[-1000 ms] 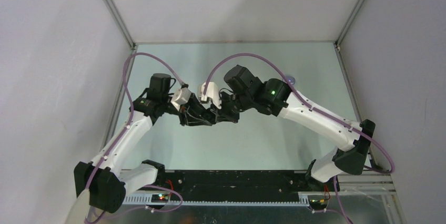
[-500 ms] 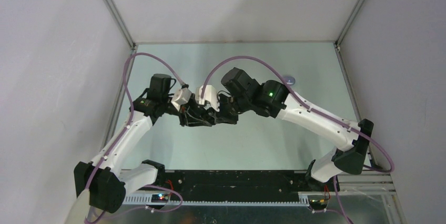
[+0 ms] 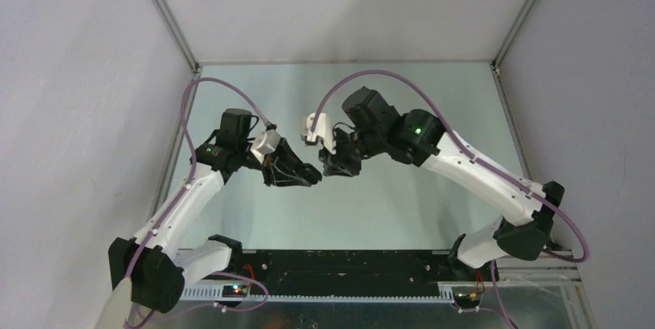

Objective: Insert the wireless bluetooth earbuds into the charging case
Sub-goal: Close the charging case, then place the charging case at the center of the board.

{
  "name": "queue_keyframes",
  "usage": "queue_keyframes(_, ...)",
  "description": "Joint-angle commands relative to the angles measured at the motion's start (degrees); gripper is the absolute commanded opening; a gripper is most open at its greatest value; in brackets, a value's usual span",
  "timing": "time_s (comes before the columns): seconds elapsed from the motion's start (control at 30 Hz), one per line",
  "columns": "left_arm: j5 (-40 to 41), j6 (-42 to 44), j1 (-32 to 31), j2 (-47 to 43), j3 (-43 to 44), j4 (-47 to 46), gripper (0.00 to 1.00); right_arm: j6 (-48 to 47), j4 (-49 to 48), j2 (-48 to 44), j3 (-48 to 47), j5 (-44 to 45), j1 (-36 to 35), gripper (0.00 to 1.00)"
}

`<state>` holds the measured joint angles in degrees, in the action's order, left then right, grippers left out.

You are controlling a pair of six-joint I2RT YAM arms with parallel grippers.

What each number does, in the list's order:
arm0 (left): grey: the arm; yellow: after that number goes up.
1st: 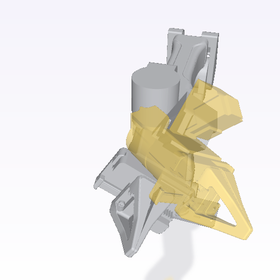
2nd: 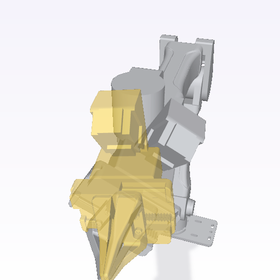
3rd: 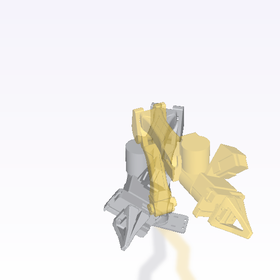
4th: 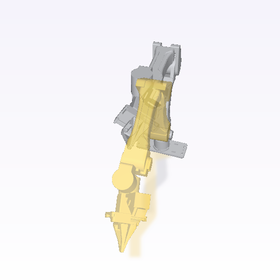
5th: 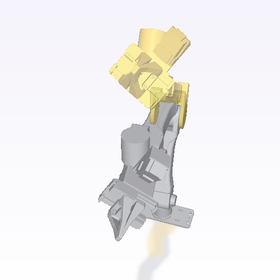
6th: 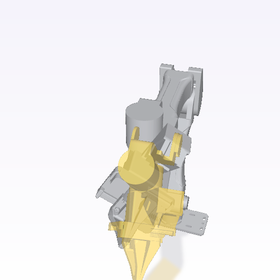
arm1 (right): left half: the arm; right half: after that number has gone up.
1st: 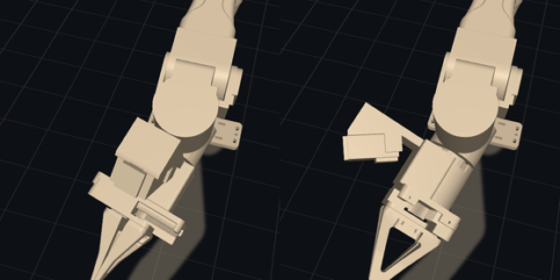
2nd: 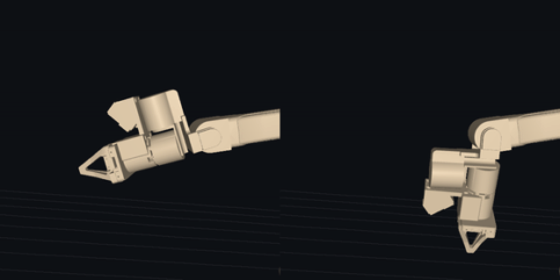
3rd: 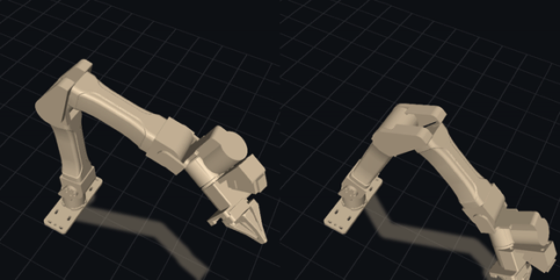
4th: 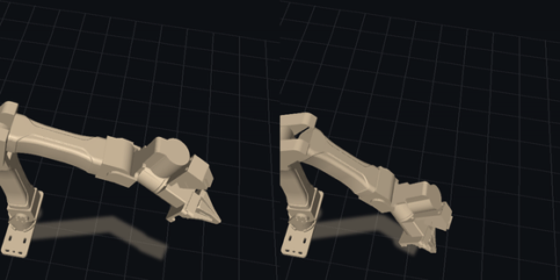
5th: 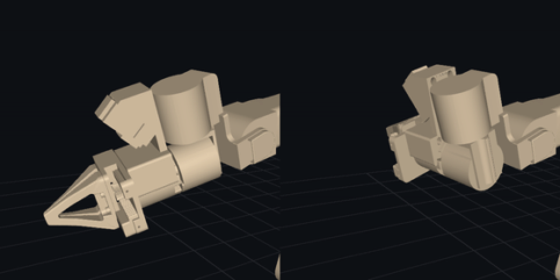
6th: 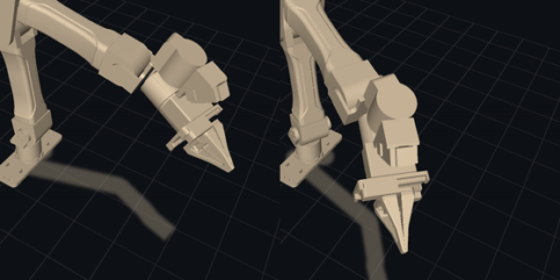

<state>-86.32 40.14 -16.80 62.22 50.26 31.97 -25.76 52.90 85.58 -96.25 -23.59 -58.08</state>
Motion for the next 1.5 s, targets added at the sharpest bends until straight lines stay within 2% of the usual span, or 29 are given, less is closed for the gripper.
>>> queue_keyframes(0.0, -4.4, 1.3, -0.3, -0.9, 1.0, 0.3, 0.32, -0.3, -0.6, -3.6, -2.5, -2.5, 1.9, 0.16)
queue_keyframes(0.07, -4.4, 1.3, -0.3, -0.8, 1.0, 0.3, 0.32, -0.2, -0.9, -3.3, -2.2, -2.9, 2.0, 0.07)
queue_keyframes(0.13, -4.4, 1.3, -0.3, -0.8, 1.0, 0.3, 0.32, -0.1, -1.2, -2.6, -1.9, -3.2, 1.7, 0.04)
queue_keyframes(0.53, -4.3, 1.4, -0.3, -0.5, 1.0, 0.0, 0.34, 1.2, -2.9, -0.2, -1.4, -1.8, 0.9, 0.07)
queue_keyframes(0.6, -3.1, 1.4, -0.3, -0.4, 0.9, -0.6, 0.35, 1.1, -3.3, 0.2, -1.0, -1.2, 1.1, 0.16)
queue_keyframes(0.63, -1.9, 1.4, -0.3, -0.2, 0.8, -1.1, 0.35, 1.1, -3.6, 0.3, -0.7, -1.2, 1.3, 0.28)
queue_keyframes(0.67, -1.5, 1.3, -0.3, -0.2, 0.9, -1.2, 0.34, 1.1, -3.9, 0.2, -0.1, -2.1, 1.8, 0.35)
queue_keyframes(0.7, -1.0, 1.2, -0.3, 0.1, 0.9, -1.6, 0.34, 1.0, -4.0, 0.2, 0.2, -3.2, 2.2, 0.47)
queue_keyframes(0.77, -1.2, 1.0, -0.3, 0.4, 0.8, -1.7, 0.34, 1.5, -4.3, 0.2, 0.6, -6.6, 3.3, 0.58)
queue_keyframes(0.83, -1.5, 1.0, -0.3, 0.7, 0.9, -1.8, 0.34, 2.3, -5.2, 0.3, 1.0, -9.7, 4.1, 0.63)
queue_keyframes(1.03, -0.4, 0.4, -0.3, 2.2, 0.9, -3.0, 0.33, 4.3, -7.3, 2.5, 1.4, -11.1, 4.7, 0.64)
queue_keyframes(1.1, 2.1, -4.1, -0.3, 3.7, 1.0, -7.8, 0.30, 3.6, -7.0, 2.7, 1.3, -9.1, 5.1, 0.64)
queue_keyframes(1.17, 8.0, -20.2, -0.4, 5.6, 0.4, -17.7, 0.25, 3.6, -7.1, 1.7, 1.6, -7.7, 6.8, 0.64)
queue_keyframes(1.2, 10.6, -25.1, -0.5, 6.9, -0.9, -27.1, 0.23, 3.7, -7.5, 1.3, 1.7, -7.5, 7.8, 0.64)
queue_keyframes(1.23, 17.4, -34.6, -0.6, 7.5, -1.7, -31.6, 0.23, 3.9, -7.7, 0.4, 1.9, -7.0, 9.6, 0.65)
queue_keyframes(1.27, 20.7, -37.1, -0.5, 8.7, -2.9, -37.0, 0.21, 4.0, -8.1, -0.1, 2.0, -6.6, 10.6, 0.65)
queue_keyframes(1.3, 26.8, -39.0, -0.6, 9.4, -3.1, -37.7, 0.20, 4.1, -8.4, -1.1, 2.2, -6.2, 12.7, 0.65)
queue_keyframes(1.47, 40.9, -39.7, -0.7, 17.6, 0.2, -33.7, 0.20, 4.5, -10.5, -4.9, 4.6, -4.4, 18.1, 0.69)
